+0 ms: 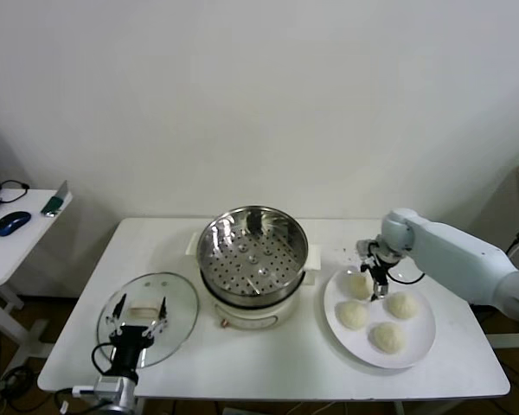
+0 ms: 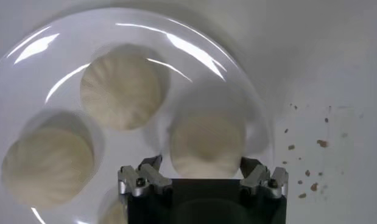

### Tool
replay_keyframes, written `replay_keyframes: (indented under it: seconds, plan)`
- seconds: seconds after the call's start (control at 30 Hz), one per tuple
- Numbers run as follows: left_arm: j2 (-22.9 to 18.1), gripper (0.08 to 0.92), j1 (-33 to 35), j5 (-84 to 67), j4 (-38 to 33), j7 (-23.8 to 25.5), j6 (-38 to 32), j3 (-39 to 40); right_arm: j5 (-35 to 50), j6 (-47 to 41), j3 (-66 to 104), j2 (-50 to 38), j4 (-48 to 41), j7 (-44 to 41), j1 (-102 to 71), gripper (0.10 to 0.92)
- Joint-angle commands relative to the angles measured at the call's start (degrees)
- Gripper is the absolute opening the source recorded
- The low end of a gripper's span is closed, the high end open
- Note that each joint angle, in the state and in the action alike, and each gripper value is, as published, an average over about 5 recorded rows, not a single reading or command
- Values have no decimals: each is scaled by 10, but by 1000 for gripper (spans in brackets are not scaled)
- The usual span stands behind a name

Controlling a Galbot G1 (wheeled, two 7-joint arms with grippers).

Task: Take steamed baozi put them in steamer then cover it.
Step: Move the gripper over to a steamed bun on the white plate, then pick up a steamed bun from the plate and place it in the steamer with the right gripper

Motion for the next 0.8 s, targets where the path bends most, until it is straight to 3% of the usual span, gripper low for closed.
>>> replay_keyframes:
  seconds: [0.03, 0.53, 0.8]
  plan:
    - [2, 823, 1, 1, 2, 0, -1, 0, 2, 3, 2, 11, -12, 2, -1, 753]
    - [0, 823, 7, 5, 6, -1, -7, 0, 6, 22, -4, 4, -1, 2, 17, 675]
    - [2, 823, 12, 2, 4, -2, -3, 0, 24, 127, -117, -6, 60, -20, 181, 679]
